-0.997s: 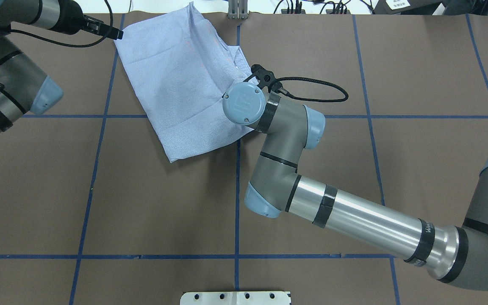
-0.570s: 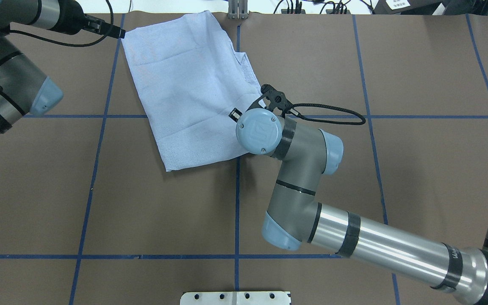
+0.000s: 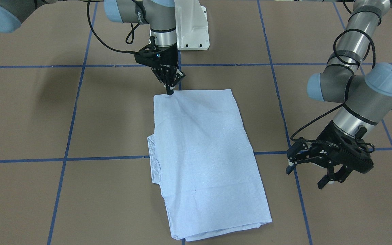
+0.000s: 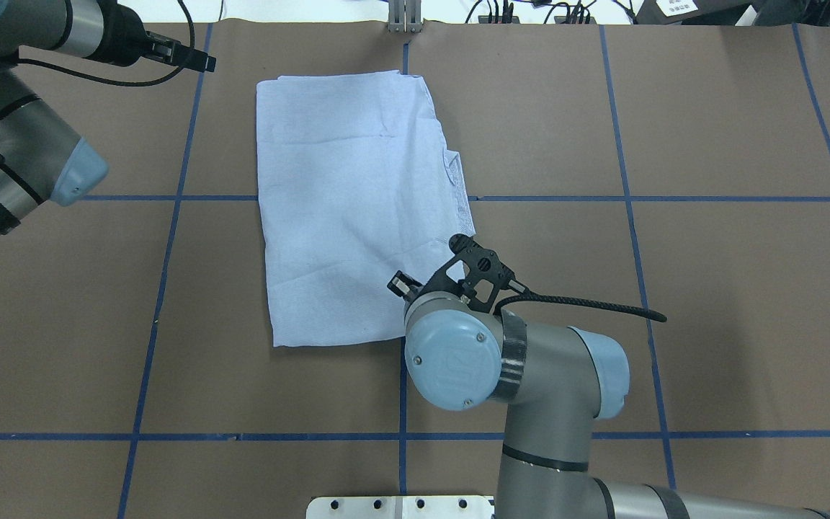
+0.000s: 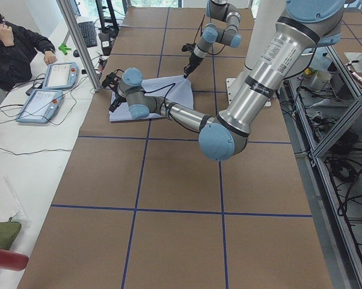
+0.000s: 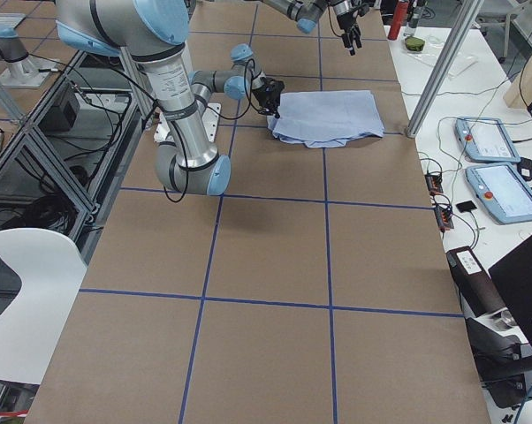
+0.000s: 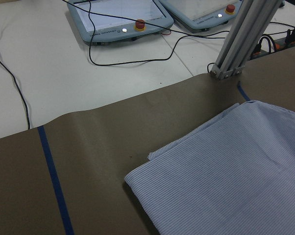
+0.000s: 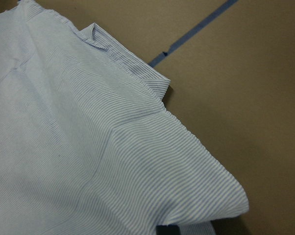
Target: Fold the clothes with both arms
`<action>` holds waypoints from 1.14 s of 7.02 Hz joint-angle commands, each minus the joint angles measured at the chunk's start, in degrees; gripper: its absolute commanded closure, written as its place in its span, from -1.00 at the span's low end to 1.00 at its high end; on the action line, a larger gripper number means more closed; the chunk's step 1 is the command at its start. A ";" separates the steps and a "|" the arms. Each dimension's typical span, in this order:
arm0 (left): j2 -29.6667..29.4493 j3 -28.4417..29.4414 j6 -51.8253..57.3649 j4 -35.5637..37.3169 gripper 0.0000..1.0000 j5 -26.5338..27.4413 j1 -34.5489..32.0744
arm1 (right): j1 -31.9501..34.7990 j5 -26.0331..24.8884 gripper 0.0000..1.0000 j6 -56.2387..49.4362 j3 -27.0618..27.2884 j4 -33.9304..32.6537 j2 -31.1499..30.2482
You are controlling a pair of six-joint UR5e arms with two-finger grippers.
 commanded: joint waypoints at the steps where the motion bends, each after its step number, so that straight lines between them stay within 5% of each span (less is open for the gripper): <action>1: 4.14 -8.91 -8.72 0.70 -1.00 0.32 4.48 | -1.76 -0.89 1.00 -0.18 2.23 -1.63 -1.48; 2: 7.30 -15.05 -13.21 1.23 -1.00 0.59 7.64 | -0.89 -0.97 -0.66 -2.97 2.13 -1.54 -1.74; 3: 9.42 -19.20 -14.21 3.06 -1.00 0.59 8.80 | 0.25 -0.80 -1.00 -6.22 2.31 -1.28 -1.66; 5: 13.11 -26.06 -18.41 6.15 -1.00 3.73 15.63 | 3.24 -0.18 -1.00 -9.31 3.09 -0.66 -1.66; 8: 23.93 -34.54 -32.36 6.24 -1.00 21.86 30.11 | 7.28 3.76 -1.00 -14.23 3.28 11.36 -7.79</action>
